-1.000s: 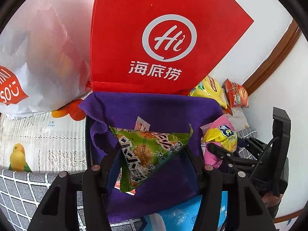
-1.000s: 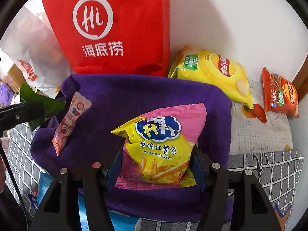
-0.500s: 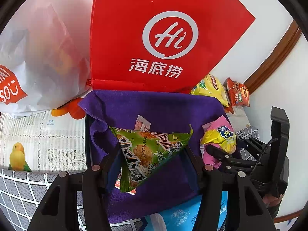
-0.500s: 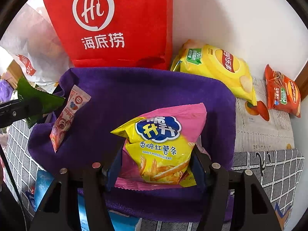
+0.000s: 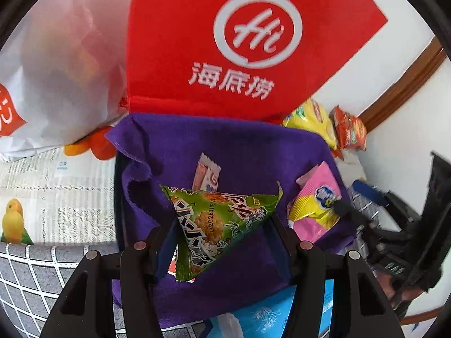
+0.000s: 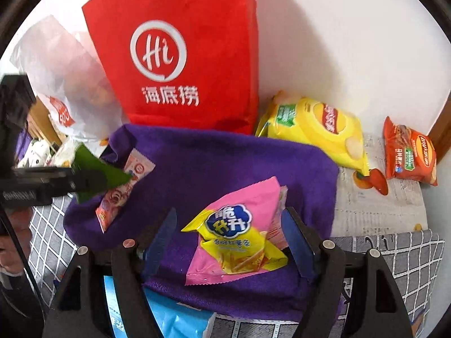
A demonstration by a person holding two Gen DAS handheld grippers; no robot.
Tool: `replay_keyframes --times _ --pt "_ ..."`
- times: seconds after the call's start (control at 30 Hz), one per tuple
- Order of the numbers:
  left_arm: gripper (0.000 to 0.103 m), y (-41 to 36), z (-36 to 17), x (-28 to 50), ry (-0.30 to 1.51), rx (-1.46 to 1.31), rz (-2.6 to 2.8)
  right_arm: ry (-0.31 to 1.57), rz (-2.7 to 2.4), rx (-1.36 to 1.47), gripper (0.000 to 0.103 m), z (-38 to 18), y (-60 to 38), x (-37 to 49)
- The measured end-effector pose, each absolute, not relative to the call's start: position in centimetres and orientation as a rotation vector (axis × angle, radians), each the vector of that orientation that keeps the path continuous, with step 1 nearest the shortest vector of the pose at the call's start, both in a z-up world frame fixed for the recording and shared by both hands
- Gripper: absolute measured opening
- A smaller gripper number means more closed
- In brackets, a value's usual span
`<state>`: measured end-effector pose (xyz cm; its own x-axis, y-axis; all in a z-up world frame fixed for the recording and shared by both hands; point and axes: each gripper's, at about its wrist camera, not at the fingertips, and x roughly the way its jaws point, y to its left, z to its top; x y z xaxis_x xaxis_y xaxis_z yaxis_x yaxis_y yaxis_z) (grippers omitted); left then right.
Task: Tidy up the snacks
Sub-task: 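Lower both tools onto the towel and open them to release the bags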
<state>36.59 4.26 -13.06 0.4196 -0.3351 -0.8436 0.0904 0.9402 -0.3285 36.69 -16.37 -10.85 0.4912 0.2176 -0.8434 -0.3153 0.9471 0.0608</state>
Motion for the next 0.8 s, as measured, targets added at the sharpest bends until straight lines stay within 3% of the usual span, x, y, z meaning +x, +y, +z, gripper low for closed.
replay_keyframes --times 0.4,0.47,0.53,0.6,0.8 --pt "0.058 2.8 -14.5 36.8 1.183 -0.188 -0.243 0.936 0.293 -0.043 0.076 -9.5 -17.5 36.6" --pt "0.060 2.9 -14.3 36.8 1.188 -0.197 -0.247 0.935 0.290 -0.044 0.076 -9.5 -17.2 36.4" --pt "0.070 3.0 -13.9 36.8 1.194 -0.210 -0.257 0.933 0.293 -0.049 0.076 -9.5 -16.9 36.3" --pt "0.075 3.2 -13.4 36.6 1.187 -0.218 -0.260 0.926 0.292 -0.056 0.076 -9.4 -16.4 36.1" --pt "0.081 2.7 -11.6 35.7 1.148 -0.213 -0.283 0.902 0.261 -0.093 0.076 -9.0 -15.3 35.5"
